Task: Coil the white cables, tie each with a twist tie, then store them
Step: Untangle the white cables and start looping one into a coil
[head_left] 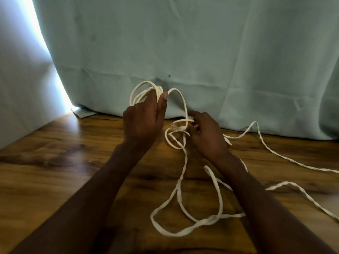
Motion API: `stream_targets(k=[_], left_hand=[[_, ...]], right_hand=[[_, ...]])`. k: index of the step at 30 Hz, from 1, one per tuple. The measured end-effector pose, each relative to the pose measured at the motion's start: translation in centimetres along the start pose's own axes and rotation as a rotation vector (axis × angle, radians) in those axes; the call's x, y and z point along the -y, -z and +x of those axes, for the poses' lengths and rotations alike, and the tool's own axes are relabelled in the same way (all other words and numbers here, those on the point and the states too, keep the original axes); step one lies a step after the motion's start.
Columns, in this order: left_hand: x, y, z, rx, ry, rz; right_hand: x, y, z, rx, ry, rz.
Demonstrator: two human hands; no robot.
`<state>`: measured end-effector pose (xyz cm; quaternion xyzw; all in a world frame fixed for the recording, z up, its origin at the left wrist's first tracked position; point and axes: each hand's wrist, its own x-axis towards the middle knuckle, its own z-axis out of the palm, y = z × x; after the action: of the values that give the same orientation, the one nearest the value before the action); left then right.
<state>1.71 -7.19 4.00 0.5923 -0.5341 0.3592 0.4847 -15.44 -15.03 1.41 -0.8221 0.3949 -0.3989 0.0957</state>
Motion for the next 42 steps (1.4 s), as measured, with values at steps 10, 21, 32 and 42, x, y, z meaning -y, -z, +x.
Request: stream_targets(k=[10,21,32,42], left_hand=[[3.1,-0.7,0.3,0.022,0.798,0.062],[2.6,-3.2,-2.3,0.266,0.607,-0.041],[5.4,-2.8,-1.1,0.0,1.06,-0.58],[1.8,-2.2,-2.2,0.253,0.161,-0.027]], right_hand=[[0.0,0.1,0.5,-0.139,-0.101,0.078],[1.5,-0.8,-0.3,0.169,0.044,0.222],[0.5,-0.2,-0.1,0.004,-0.135,0.014],[2.6,1.0,0.1,-0.502,0.017,0.522]])
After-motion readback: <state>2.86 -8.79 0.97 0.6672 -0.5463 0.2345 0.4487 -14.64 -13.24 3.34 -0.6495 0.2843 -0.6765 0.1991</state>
